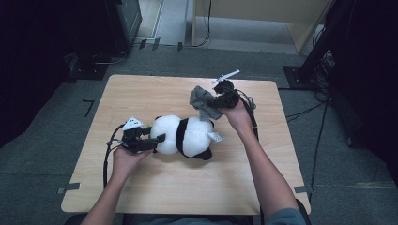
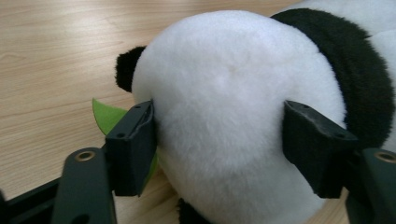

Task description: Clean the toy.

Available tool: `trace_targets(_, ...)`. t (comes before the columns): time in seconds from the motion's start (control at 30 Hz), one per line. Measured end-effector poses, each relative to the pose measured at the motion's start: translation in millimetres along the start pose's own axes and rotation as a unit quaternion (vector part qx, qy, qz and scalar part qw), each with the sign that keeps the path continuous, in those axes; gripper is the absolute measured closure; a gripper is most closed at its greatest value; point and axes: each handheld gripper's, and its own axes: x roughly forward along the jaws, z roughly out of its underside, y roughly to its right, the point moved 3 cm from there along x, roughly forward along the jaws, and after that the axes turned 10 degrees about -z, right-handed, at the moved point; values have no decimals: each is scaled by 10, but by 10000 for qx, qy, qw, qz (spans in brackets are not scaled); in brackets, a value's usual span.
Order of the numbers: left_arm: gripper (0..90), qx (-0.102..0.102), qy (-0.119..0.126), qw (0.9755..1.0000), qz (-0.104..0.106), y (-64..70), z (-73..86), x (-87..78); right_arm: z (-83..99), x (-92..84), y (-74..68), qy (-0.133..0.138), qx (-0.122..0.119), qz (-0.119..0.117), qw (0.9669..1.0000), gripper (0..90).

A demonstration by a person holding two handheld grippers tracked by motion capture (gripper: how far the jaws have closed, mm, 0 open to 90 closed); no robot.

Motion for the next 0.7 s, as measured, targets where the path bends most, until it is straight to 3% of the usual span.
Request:
trace_targets(0.37,382,-13,-61,10000,19,20,-13,-15,-390,125,-494,-2,-491,-358,9982,774)
trace_targets(0.7,417,91,-7,9999,-68,46,-22,-15,-619,326,-1029,15,-835,-871,9927,774)
